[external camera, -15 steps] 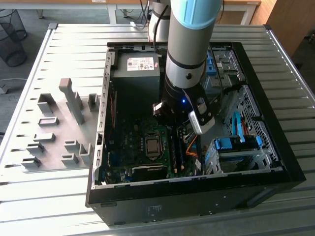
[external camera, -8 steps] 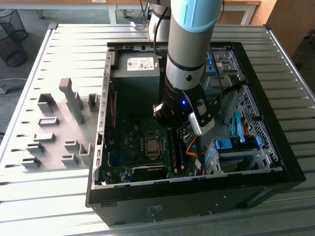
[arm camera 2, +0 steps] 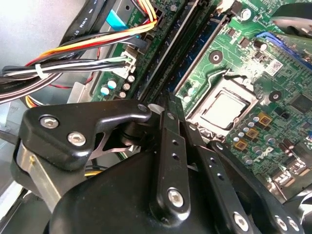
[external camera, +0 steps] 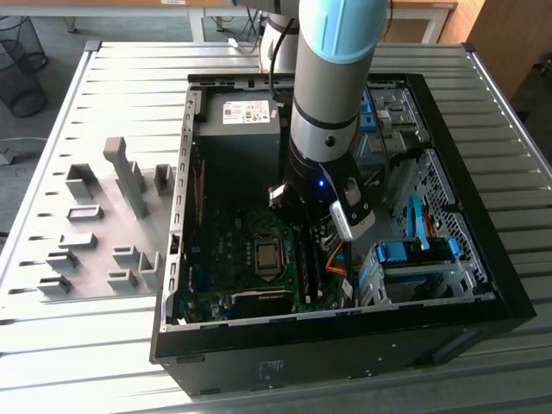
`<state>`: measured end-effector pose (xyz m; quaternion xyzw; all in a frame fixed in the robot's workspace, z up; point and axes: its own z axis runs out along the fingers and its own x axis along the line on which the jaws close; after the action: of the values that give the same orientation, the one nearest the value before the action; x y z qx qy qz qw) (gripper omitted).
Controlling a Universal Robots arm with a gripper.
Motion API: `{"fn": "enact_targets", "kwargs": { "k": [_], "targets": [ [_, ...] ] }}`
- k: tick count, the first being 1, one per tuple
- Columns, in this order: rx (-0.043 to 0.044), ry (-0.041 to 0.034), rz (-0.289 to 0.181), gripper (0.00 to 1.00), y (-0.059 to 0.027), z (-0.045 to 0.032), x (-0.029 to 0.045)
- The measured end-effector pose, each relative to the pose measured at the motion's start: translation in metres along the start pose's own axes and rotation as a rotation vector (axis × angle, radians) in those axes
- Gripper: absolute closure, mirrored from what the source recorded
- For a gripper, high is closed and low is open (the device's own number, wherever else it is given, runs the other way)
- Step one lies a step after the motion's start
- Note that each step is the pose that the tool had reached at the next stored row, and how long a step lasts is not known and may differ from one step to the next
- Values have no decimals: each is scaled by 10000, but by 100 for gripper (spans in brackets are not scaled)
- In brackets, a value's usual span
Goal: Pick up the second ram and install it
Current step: 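Press down the second ram until it locks into place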
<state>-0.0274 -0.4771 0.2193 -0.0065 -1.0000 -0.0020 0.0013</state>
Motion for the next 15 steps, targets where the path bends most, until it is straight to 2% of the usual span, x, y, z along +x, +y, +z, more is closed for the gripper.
{"fn": "enact_targets", "kwargs": {
  "k": [3, 7, 9, 11, 15],
  "targets": [
    [-7, -3, 0, 90, 1, 30, -1],
    [-14, 0, 0, 90, 1, 30, -1],
    [-49, -5, 0, 90, 6, -5, -2],
    [-14, 5, 0, 90, 2, -84, 0],
    [-15, 5, 0, 90, 3, -204, 0]
  ]
}}
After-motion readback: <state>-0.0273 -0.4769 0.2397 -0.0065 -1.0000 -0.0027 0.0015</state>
